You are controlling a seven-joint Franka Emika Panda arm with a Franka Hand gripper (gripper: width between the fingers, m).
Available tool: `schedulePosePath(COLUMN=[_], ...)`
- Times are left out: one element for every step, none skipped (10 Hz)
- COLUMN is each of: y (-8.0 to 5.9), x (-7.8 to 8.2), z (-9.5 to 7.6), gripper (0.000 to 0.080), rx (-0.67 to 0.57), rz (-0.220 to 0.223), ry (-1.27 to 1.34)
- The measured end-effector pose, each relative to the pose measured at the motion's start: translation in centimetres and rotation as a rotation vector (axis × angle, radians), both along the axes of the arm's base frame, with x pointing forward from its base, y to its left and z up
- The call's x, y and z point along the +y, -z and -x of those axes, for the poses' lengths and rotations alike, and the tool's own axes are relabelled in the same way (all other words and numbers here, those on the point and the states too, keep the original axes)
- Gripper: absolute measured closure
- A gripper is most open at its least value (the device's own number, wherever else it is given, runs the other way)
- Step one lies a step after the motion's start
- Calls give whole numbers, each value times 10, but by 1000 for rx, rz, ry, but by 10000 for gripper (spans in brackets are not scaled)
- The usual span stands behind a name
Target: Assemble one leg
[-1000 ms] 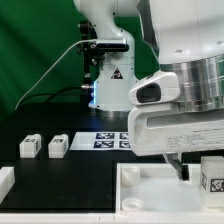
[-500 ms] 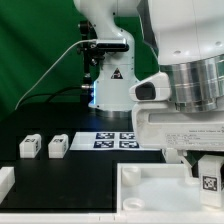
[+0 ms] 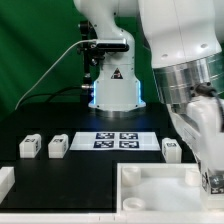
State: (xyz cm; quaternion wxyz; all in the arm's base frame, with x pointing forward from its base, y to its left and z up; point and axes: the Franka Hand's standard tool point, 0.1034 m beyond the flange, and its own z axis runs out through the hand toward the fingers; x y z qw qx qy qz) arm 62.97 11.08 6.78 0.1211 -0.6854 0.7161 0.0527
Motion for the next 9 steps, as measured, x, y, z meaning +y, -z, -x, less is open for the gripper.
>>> schedulePosePath(y=[0, 0, 1, 0, -1, -4, -3, -2, -1], x=[0, 0, 1, 5, 6, 9, 7, 6, 6], z=[0, 0, 1, 2, 2, 1, -1, 0, 0], gripper=[505, 448, 448, 264, 264, 174, 157, 157, 151], rx=[1, -8, -8, -18, -48, -65, -94, -117, -140], rz=[-1, 2, 4, 9, 29, 63, 73, 82, 100], ry=[5, -35, -44, -119, -304, -537, -603, -703, -821])
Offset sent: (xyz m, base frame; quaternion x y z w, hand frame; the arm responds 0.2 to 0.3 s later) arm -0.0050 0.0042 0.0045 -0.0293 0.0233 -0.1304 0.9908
